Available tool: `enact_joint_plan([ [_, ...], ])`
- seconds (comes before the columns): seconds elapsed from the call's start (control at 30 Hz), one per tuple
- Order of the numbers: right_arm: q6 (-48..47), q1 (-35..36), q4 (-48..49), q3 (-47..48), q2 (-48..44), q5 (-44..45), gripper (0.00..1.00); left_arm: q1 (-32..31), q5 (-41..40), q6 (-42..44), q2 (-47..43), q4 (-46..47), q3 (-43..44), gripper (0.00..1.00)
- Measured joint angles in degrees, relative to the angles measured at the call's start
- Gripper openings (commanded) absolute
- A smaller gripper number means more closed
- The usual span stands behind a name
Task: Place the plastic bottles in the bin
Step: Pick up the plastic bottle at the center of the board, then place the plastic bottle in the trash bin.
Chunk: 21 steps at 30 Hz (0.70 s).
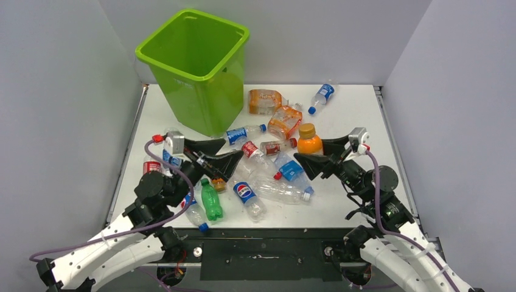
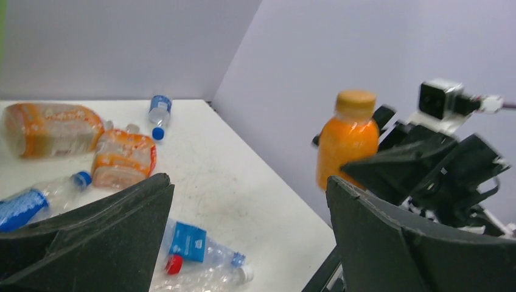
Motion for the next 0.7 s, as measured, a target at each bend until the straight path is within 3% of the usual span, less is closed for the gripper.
enact_joint_plan([
  [0.17,2.82,0.02,4.79,-8.35,-3.54,-6.05,0.31,0.33,8.24,0.63,14.49,-1.68,15.63,0.96],
  [0.3,4.81,0.33,8.39,-9.6,-4.02,-8.76,0.3,0.26,16.24,0.17,23.3,-0.35,23.21,0.96],
  [0.7,6.47,0.31,13.2,-10.03,-5.4,-9.66,0.29,-1.31,25.83,-2.25,35.26,1.88,25.14,0.96],
])
